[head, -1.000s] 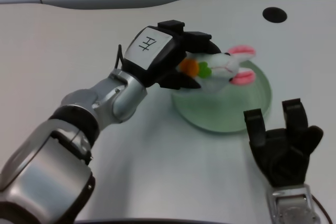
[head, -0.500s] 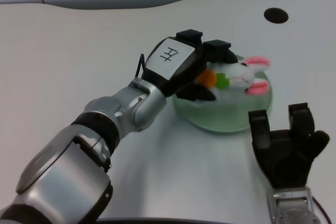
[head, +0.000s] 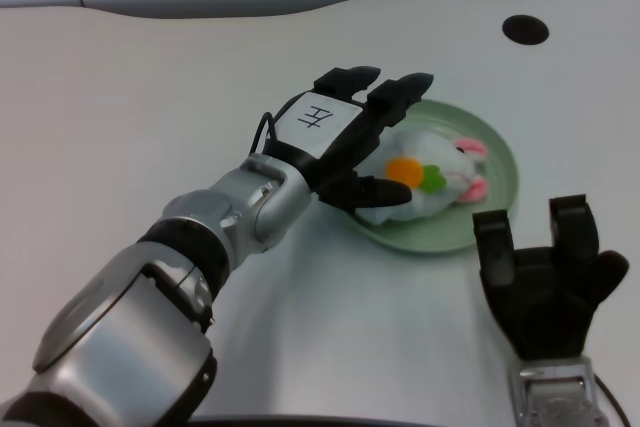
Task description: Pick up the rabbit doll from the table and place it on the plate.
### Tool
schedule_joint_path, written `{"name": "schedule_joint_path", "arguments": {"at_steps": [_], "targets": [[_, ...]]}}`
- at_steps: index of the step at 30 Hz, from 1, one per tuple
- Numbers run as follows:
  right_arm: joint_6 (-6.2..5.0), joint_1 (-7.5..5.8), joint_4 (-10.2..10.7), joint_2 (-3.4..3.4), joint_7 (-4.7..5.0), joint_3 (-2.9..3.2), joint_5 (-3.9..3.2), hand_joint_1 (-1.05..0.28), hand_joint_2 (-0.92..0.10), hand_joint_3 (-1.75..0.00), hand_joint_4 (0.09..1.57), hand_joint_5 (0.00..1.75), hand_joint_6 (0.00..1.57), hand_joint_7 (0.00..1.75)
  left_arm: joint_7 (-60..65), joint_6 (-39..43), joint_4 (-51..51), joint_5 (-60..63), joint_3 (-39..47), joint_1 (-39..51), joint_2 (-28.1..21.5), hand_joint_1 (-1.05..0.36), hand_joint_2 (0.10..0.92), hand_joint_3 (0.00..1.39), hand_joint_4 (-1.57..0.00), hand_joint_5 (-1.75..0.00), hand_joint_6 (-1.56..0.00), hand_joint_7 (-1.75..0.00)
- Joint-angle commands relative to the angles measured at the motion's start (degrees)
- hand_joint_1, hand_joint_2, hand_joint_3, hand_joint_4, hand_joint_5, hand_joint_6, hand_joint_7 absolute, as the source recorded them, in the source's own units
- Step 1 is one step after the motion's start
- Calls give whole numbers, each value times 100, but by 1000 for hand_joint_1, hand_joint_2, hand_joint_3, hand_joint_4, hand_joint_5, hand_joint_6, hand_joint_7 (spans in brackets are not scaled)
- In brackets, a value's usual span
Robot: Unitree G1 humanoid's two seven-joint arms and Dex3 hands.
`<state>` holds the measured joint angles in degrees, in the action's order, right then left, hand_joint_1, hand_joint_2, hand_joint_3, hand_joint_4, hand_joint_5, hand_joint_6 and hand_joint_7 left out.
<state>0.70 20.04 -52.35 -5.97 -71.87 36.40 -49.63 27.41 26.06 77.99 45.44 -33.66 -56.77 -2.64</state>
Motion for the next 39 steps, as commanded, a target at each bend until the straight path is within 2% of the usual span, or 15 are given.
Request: {"name": "schedule_joint_path", "arguments": {"at_steps": [1, 3, 5, 8, 11, 12, 14, 16, 20, 22, 24, 30, 35, 38, 39], "targets": [[-43, -310, -114, -90, 72, 6, 46, -464, -861, -14, 900, 1746, 811, 1638, -169, 204, -41, -236, 162, 152, -39, -980, 921, 688, 1, 1, 0, -9], [-64, -327, -145, -108, 33, -15, 66, -445, -856, -11, 896, 1746, 773, 1724, -470, 553, -48, -627, 492, 322, -75, -1034, 921, 767, 1, 1, 1, -1], [62, -329, -181, -98, 18, -20, 29, -416, -849, -7, 895, 1746, 756, 1740, -793, 771, -58, -989, 788, 436, -65, -1045, 921, 787, 1, 1, 1, 1], [85, -335, -230, -81, -3, -23, 25, -409, -854, -9, 904, 1746, 755, 1705, -1819, 1117, -81, -1848, 1504, 617, 26, -1048, 921, 761, 1, 1, 1, 1], [68, -362, -282, -54, 22, -18, 51, -416, -864, -13, 908, 1746, 739, 1736, -4588, 546, -171, -4114, 3343, 824, 411, -1048, 921, 704, 1, 1, 1, 1], [65, -365, -288, -51, 28, -18, 55, -418, -864, -14, 909, 1746, 738, 1741, -4984, 442, -185, -4424, 3596, 844, 457, -1048, 921, 693, 1, 1, 1, 1], [132, -348, -373, 11, 72, -15, 67, -417, -855, -9, 909, 1746, 741, 1745, -6217, -230, -296, -5585, 4530, 948, 550, -1048, 921, 684, 1, 1, 1, 1], [156, -343, -412, 42, 96, -15, 75, -417, -850, -6, 909, 1746, 746, 1746, -6838, -561, -346, -6134, 4978, 997, 584, -1048, 921, 682, 1, 1, 1, 1], [151, -332, -442, 52, 86, -11, 77, -418, -849, -5, 909, 1746, 750, 1746, -7135, -700, -370, -6267, 5128, 1000, 567, -1048, 921, 683, 1, 1, 1, 1], [201, -267, -571, 152, 139, -33, 140, -406, -861, -11, 908, 1746, 743, 1746, -7837, -1134, -552, -6902, 5632, 1218, 515, -1048, 921, 666, 1, 1, 1, 1], [232, -198, -687, 221, 156, -34, 177, -399, -868, -15, 908, 1746, 738, 1746, -8392, -1563, -708, -7336, 5960, 1411, 477, -1048, 921, 655, 1, 1, 1, 1], [241, 22, -994, 333, 156, 32, 212, -380, -859, -11, 931, 1746, 750, 1745, -9263, -2767, -1178, -7893, 6243, 2162, 286, -1048, 921, 645, 1, 1, 1, 1], [179, 110, -1121, 376, 108, 82, 281, -406, -870, -16, 936, 1746, 763, 1746, -9370, -2744, -1531, -7847, 6133, 2613, 256, -1048, 921, 694, -37, -19, 1, 1], [149, 243, -1264, 486, 53, 71, 357, -407, -858, -9, 939, 1746, 762, 1746, -9554, -2356, -1633, -7867, 6192, 3193, 262, -1048, 921, 649, -85, -44, 1, 1], [193, 303, -1308, 506, 47, 76, 364, -407, -857, -8, 940, 1746, 761, 1746, -9605, -2229, -1624, -7887, 6230, 3360, 269, -1048, 921, 642, -91, -47, 1, 1]]}}
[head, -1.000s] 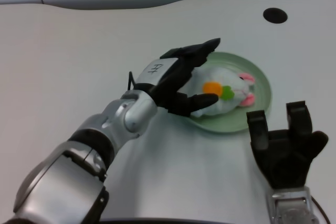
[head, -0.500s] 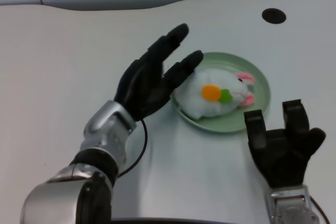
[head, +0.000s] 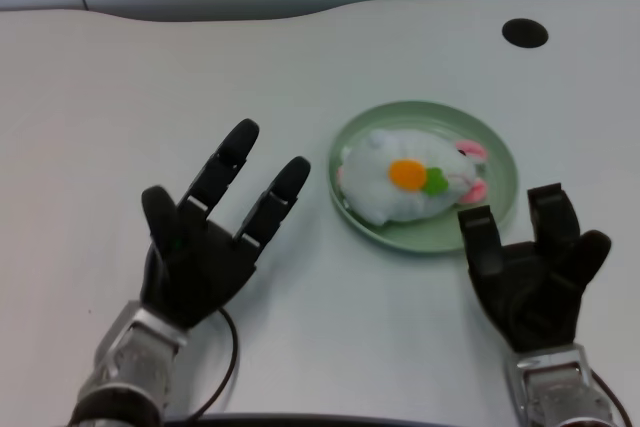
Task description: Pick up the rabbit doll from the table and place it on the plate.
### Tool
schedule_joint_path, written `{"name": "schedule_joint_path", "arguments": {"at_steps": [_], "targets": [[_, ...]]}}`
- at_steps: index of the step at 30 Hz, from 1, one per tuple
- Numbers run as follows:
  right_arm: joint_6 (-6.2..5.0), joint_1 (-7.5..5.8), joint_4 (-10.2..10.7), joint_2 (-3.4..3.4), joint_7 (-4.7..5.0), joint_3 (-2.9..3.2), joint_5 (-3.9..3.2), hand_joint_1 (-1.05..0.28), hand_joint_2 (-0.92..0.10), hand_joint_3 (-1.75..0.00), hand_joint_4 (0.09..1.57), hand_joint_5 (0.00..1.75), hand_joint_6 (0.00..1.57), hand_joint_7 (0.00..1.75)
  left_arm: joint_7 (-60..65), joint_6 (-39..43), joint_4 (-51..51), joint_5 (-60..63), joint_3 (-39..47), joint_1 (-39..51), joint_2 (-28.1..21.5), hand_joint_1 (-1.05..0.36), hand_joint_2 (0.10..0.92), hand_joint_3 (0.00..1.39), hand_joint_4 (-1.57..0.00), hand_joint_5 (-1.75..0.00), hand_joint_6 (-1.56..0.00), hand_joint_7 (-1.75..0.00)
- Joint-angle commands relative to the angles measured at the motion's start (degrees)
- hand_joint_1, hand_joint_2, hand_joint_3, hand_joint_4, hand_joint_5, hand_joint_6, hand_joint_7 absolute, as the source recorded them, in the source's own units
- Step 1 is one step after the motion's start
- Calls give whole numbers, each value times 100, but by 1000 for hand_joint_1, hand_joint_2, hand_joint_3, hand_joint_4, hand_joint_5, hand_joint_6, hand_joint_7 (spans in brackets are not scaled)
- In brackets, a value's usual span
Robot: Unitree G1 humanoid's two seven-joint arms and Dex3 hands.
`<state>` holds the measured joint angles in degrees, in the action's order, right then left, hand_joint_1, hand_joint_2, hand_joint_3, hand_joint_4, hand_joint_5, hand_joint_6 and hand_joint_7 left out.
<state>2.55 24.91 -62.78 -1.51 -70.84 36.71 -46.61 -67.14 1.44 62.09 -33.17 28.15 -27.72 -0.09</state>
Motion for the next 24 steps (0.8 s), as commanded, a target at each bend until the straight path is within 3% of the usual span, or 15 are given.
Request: {"name": "schedule_joint_path", "arguments": {"at_steps": [1, 4, 7, 12, 17, 18, 22, 24], "targets": [[39, -136, -301, 73, -54, 46, 74, -398, -852, -6, 943, 1746, 762, 1746, -166, 302, -14, -58, 88, 556, 28, -1048, 921, 633, -131, -68, -25, -12], [120, -34, -344, 102, 19, 29, 120, -406, -844, -6, 951, 1746, 822, 1619, -186, 372, 58, -138, 182, 744, 64, -1048, 921, 581, -255, -131, -102, -37], [190, 2, -356, 103, 76, 55, 137, -407, -834, -4, 958, 1746, 904, 1454, -115, 480, 64, -138, 180, 830, 99, -1048, 921, 565, -340, -173, -147, -50], [193, 7, -361, 106, 36, 47, 191, -415, -845, -10, 947, 1746, 876, 1562, -67, 577, 79, -127, 162, 949, 136, -1048, 921, 467, -492, -259, -300, -75], [-10, -91, -279, 21, -10, 84, 178, -432, -848, -11, 955, 1746, 818, 1728, 7, 615, 31, -164, 166, 1045, 206, -1038, 921, 432, -559, -318, -416, -73], [-21, -105, -269, 1, -20, 96, 163, -431, -852, -13, 947, 1746, 807, 1739, 21, 606, 14, -171, 162, 1051, 213, -1037, 921, 431, -511, -441, -450, -41], [86, -150, -228, -76, 5, 120, 125, -432, -849, -10, 946, 1746, 823, 1691, 118, 536, -53, -193, 157, 1058, 196, -1029, 921, 438, -442, -643, -515, -19], [63, -161, -218, -131, 13, 154, 102, -427, -847, -9, 950, 1746, 845, 1640, 226, 416, -103, -238, 176, 1058, 195, -1023, 921, 427, -452, -685, -527, -18]]}}
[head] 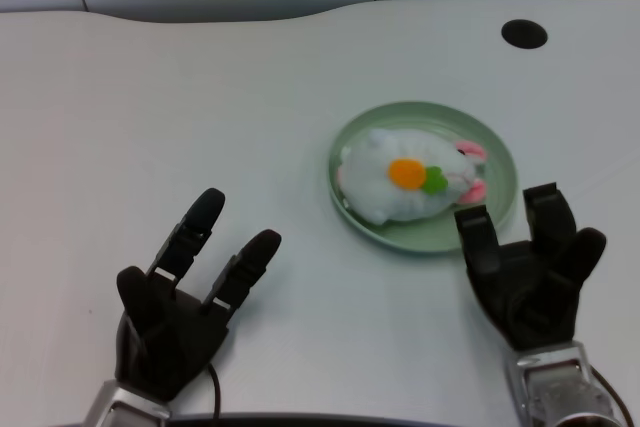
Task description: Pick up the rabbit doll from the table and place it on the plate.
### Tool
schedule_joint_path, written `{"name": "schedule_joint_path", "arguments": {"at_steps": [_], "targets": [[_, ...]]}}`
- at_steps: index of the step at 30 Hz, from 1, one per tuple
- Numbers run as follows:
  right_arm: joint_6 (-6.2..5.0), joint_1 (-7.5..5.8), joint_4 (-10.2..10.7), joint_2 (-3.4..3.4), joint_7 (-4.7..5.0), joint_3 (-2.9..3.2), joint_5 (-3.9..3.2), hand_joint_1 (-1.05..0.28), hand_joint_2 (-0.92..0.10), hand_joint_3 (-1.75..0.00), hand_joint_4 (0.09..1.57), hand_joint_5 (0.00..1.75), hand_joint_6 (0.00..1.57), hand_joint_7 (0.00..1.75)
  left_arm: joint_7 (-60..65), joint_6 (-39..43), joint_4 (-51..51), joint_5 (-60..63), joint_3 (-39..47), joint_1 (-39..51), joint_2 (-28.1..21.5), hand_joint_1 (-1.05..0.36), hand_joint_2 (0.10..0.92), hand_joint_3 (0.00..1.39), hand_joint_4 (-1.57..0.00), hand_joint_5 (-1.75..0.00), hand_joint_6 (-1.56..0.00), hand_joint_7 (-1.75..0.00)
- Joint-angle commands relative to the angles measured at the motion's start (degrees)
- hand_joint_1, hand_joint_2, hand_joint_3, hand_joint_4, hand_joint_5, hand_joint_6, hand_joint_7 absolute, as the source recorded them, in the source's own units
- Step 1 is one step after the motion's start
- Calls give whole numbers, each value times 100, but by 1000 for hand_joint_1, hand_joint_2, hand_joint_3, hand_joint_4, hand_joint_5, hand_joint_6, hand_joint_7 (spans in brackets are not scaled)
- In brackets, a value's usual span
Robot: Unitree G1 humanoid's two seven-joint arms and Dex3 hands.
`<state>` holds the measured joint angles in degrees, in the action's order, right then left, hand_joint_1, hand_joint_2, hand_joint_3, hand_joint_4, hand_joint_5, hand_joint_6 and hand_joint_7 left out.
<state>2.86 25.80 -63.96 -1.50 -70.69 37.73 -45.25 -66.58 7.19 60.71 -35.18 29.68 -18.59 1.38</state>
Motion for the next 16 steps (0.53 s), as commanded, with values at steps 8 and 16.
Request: {"name": "schedule_joint_path", "arguments": {"at_steps": [8, 16], "targets": [[-200, -227, -144, -337, -51, 68, -12, -445, -872, -19, 959, 1746, 887, 1431, 285, -530, -168, -115, 8, 145, -146, -1008, 921, 422, -381, -850, -552, -14], [-299, -190, -208, -405, -56, 72, 10, -447, -874, -16, 965, 1746, 795, 1725, 293, -692, -256, -160, 18, 177, -215, -997, 921, 420, -328, -927, -579, -18]]}}
